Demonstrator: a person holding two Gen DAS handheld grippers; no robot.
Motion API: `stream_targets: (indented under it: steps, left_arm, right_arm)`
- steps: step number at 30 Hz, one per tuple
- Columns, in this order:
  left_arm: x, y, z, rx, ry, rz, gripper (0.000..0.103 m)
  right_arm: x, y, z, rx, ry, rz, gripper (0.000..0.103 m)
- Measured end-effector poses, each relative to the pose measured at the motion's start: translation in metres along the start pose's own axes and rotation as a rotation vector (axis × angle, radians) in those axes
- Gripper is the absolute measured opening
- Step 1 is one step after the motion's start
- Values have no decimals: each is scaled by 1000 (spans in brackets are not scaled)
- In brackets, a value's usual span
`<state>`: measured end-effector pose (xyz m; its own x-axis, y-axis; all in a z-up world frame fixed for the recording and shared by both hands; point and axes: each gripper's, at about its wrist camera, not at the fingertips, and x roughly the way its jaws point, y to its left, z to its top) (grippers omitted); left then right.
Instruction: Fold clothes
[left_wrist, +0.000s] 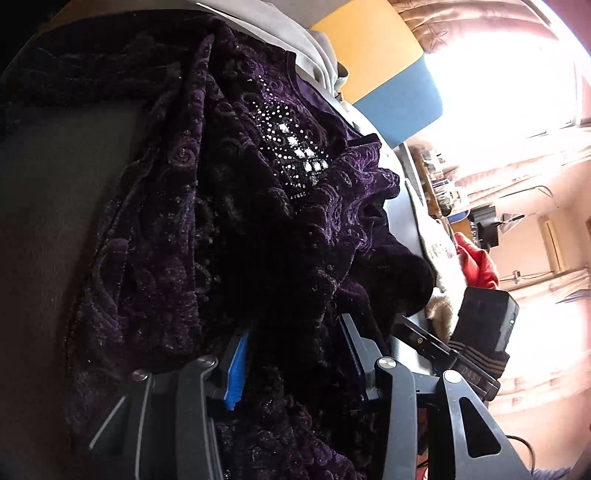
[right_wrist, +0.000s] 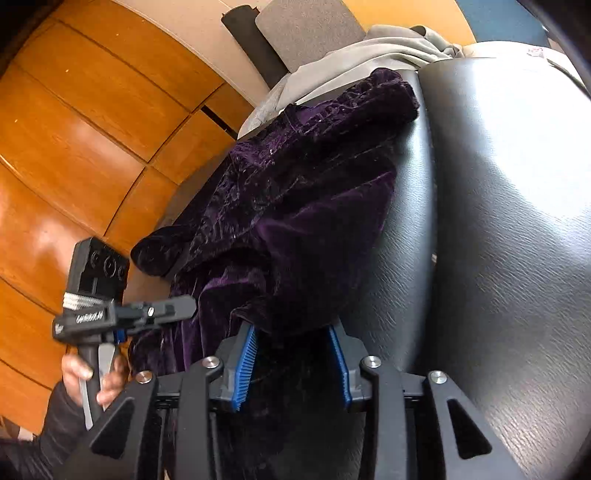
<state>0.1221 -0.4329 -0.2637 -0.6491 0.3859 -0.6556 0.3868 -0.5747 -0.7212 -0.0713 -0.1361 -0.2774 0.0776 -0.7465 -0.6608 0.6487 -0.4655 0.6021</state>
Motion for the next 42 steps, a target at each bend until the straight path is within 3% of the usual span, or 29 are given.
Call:
stream_targets:
  steps: [2,4,7,9,11,12,17,19,21,23,27,32,35,38,42]
  left_arm:
    - [1,1,0,-4,-6,-15,45]
    - [1,3,0,-11,-10,-28,45]
    - [0,5,0,-13,-15,-39,45]
    - [0,5,0,-8,-16,-37,45]
    - [-1,5,-1,-14,-20,-41,45]
    - [-2,6,-1,-17,-21,-43,45]
    - [-2,6,0,-15,-22,-43,45]
    - [-1,4,-1,-8,-24,-36,45]
    - [-2,4,-2,-2,-27,-37,45]
    - [-2,4,-2,3,-30,-38,45]
    - [-2,4,-3,5,-30,-38,45]
    - [-3,2,0,-3,-27,-16,45]
    - [-14,-3,-2,-3,-47,53,45]
    - [-28,-18,-12,44,-77,87,50]
    - [-52,-20,-31,49,-118,136,53]
  right_arm:
    - [-2,-3,-5,56,-42,35,46]
    - [-7,-11,-11,113,-77,82,47]
    - [-7,-14,-11,113,-63,105,47]
    - [-6,-8,-8,86,-31,80,38]
    - [-1,6,-7,-6,-6,-21,17]
    - [1,14,-7,-67,2,-78,16]
    - [-1,87,-22,-603,35,-476,11]
    - [-14,97,-19,-801,23,-657,11]
    - [-35,87,-9,-874,6,-789,11]
    - [-67,73,15,-874,-39,-944,11]
    - [-141,49,51,-749,-126,-1079,11]
    - [-219,21,51,-602,-230,-1271,12]
    - [-262,6,49,-463,-330,-1313,26]
    - [-271,1,37,-441,-289,-1241,28]
    - [-242,-6,6,-525,-97,-1245,29]
